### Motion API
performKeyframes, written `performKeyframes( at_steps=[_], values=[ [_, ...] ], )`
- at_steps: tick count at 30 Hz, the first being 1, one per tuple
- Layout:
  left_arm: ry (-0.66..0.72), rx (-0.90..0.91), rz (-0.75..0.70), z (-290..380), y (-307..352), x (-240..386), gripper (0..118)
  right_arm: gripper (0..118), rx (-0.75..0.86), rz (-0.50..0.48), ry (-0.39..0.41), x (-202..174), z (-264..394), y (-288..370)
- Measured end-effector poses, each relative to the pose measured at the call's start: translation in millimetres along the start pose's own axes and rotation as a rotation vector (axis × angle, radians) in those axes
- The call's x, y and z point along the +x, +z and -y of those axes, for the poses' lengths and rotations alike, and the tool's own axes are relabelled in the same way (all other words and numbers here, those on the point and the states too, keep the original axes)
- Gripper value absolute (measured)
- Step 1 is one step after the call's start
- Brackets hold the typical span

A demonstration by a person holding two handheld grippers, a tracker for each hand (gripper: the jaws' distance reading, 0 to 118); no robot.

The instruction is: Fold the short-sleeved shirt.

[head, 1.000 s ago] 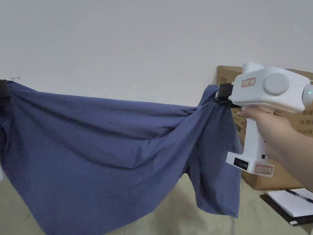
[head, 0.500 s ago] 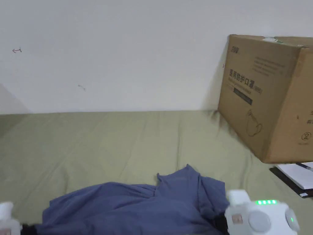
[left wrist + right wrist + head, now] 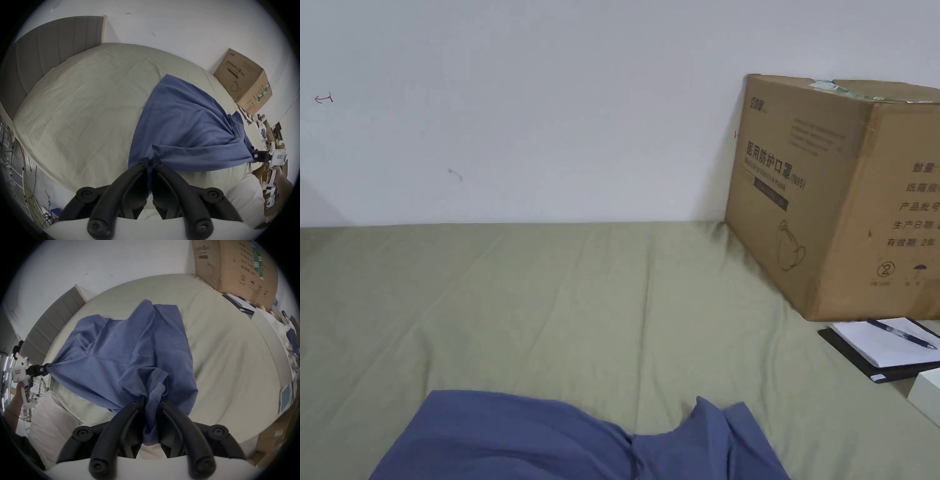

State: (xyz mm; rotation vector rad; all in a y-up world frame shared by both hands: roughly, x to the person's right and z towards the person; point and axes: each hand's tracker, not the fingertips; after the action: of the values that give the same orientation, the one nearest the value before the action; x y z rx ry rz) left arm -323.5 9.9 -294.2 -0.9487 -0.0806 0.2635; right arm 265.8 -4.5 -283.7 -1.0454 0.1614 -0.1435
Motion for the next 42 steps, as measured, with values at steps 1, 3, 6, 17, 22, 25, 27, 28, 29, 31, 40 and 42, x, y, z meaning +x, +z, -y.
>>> performKeyframes(
  at_steps=[1, 3, 6, 17, 22, 25, 27, 28, 29, 31, 40, 42],
  values=[
    [-0.010, -0.010, -0.004, 1, 0, 5, 4, 15, 0.001, 0.018, -0.025, -1, 2, -1],
    [-0.034, -0.003, -0.025, -1, -4, -3, 14, 29, 0.021, 0.050, -0.067, 2, 7, -7],
    [-0.037, 0.054, -0.054, 0, 0, -1, 103, 114, 0.039, 0.075, -0.072, -15, 13, 2],
    [-0.067, 0.350, 0.168, -14, 57, 24, 54, 50, 0.554, -0.014, -0.030, -62, 1, 97],
    [-0.085, 0.463, 0.154, 3, 112, 115, 0, 0, 0.671, -0.058, -0.067, -85, 9, 118],
    [-0.091, 0.467, 0.164, -8, 98, 86, 0, 0, 0.703, -0.056, -0.070, -88, 11, 122],
    [-0.084, 0.473, 0.160, -9, 87, 64, 0, 0, 0.708, -0.054, -0.061, -82, 3, 120],
    [-0.072, 0.479, 0.170, -12, 85, 55, 0, 0, 0.708, -0.061, -0.045, -73, -4, 116],
    [-0.055, 0.488, 0.190, -17, 83, 46, 0, 0, 0.713, -0.104, -0.027, -62, -13, 109],
    [-0.045, 0.501, 0.202, -9, 79, 49, 0, 0, 0.554, -0.048, -0.085, -39, -49, 84],
    [-0.026, 0.474, 0.168, -6, 42, 37, 0, 108, -0.021, 0.148, -0.058, 28, -156, -93],
    [-0.035, 0.449, 0.131, -8, 33, 28, 0, 107, -0.073, 0.218, -0.045, 26, -140, -94]
  ],
)
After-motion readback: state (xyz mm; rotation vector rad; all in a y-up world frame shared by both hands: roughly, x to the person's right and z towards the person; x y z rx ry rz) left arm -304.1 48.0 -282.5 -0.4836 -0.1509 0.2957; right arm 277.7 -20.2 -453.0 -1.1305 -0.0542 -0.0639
